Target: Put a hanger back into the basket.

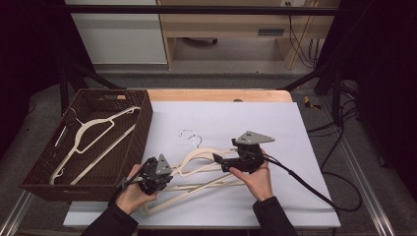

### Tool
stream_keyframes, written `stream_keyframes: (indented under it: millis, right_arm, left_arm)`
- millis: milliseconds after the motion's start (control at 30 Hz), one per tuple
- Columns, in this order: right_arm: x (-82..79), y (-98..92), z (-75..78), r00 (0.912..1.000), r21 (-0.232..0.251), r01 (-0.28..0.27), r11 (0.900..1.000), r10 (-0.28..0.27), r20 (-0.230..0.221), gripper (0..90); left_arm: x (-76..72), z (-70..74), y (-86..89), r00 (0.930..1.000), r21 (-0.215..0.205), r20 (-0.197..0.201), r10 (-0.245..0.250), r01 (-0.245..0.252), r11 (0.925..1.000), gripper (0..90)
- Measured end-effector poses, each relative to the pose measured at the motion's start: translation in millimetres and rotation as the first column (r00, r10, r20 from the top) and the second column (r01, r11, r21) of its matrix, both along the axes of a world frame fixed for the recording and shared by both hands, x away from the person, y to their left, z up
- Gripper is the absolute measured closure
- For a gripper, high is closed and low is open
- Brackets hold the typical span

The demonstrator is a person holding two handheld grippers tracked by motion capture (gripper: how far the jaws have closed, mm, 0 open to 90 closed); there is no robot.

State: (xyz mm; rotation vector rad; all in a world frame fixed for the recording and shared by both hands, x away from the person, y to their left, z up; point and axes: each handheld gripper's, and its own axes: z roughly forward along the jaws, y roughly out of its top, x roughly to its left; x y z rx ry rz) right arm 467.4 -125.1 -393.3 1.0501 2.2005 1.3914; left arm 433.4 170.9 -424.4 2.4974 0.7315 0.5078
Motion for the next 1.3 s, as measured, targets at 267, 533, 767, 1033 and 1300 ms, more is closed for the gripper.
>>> stream_keyframes:
  millis: [267, 533, 767, 1033, 1300]
  right_arm:
    - [18.8, 37.5, -2.1, 0.9995, -0.027, -0.011, 1.000, 0.011, -0.028, 17.6]
    - [30.4, 51.0, -6.5, 0.9973, -0.056, 0.012, 0.998, -0.016, -0.072, 26.0]
    - [37.0, 58.6, -11.9, 0.9919, -0.083, 0.016, 0.996, -0.027, -0.125, 41.4]
    - [44.5, 61.4, -18.2, 0.9805, -0.090, 0.025, 0.996, -0.042, -0.192, 67.5]
    - [41.4, 59.8, -12.5, 0.9684, -0.035, 0.027, 0.999, -0.035, -0.247, 84.6]
  left_arm:
    - [-12.3, 7.3, -10.3, 0.9988, -0.003, 0.046, -0.013, 0.014, 0.9999, 79.6]
    - [-20.4, 13.0, -17.2, 0.9979, -0.008, 0.062, -0.018, 0.019, 0.9998, 79.6]
    - [-25.5, 13.6, -23.0, 0.9962, -0.008, 0.082, -0.028, 0.029, 0.9996, 79.6]
    - [-32.5, 13.1, -29.6, 0.9968, -0.012, 0.058, -0.054, 0.055, 0.9984, 79.6]
    - [-32.9, 11.9, -29.5, 0.9977, -0.026, 0.049, -0.046, 0.047, 0.9986, 79.3]
